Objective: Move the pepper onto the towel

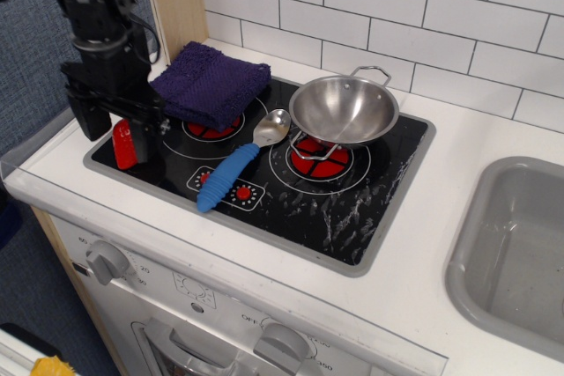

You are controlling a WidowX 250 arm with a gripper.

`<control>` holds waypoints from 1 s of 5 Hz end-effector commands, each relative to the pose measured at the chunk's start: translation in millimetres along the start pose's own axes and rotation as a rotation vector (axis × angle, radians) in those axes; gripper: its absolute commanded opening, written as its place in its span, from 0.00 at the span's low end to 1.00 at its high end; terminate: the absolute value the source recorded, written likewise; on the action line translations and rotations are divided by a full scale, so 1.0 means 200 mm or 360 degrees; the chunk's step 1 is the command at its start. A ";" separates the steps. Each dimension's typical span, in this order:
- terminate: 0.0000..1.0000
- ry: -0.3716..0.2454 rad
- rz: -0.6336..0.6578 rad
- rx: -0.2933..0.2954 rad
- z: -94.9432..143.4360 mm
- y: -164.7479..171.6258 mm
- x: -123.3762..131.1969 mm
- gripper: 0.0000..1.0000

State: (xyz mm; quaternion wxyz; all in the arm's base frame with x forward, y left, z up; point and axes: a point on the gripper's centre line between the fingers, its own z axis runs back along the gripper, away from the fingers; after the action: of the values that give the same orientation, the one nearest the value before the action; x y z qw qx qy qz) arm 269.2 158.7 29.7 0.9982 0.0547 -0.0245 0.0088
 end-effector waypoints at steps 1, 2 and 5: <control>0.00 -0.0039 0.0043 0.0014 0.01 0.02 0.09 1.00; 0.00 -0.0057 0.0030 0.0020 0.05 0.02 0.09 0.00; 0.00 -0.0135 0.0096 -0.0056 0.33 0.10 0.42 0.00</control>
State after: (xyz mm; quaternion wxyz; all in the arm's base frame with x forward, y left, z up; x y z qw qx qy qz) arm 344.8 169.3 81.2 0.9979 0.0232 -0.0459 0.0394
